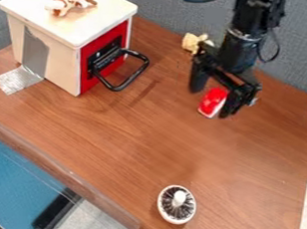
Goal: Moving rubber object from top center to bottom center of table
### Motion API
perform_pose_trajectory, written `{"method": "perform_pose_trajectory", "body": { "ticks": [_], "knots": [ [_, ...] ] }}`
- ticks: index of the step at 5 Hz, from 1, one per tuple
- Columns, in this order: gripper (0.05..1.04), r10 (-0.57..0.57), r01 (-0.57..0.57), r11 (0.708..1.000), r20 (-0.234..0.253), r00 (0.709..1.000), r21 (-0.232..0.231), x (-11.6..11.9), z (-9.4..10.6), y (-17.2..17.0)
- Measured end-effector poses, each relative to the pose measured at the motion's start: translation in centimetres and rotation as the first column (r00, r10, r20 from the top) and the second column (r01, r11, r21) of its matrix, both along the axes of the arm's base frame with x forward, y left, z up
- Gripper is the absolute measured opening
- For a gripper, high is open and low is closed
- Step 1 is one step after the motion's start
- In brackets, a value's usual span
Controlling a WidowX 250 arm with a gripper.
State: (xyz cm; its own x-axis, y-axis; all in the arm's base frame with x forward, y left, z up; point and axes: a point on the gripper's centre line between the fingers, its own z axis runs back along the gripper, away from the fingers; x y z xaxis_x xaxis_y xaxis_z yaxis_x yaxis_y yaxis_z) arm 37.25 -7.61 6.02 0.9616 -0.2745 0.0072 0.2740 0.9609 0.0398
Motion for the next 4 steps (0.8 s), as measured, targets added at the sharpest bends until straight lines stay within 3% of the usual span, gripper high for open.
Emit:
{"method": "perform_pose_trajectory", "body": {
  "ticks": [1, 2, 4],
  "knots": [
    [0.999, 0.013, -0.014, 0.999, 0.025, 1.0, 0.043, 3.1, -0.5, 0.0],
    [0.999, 0.037, -0.039, 0.998, 0.043, 0.998, 0.052, 5.0, -1.0, 0.2],
    [0.999, 0.085, -0.086, 0.995, 0.014, 0.996, 0.051, 5.9, -3.2, 1.0]
  ]
}}
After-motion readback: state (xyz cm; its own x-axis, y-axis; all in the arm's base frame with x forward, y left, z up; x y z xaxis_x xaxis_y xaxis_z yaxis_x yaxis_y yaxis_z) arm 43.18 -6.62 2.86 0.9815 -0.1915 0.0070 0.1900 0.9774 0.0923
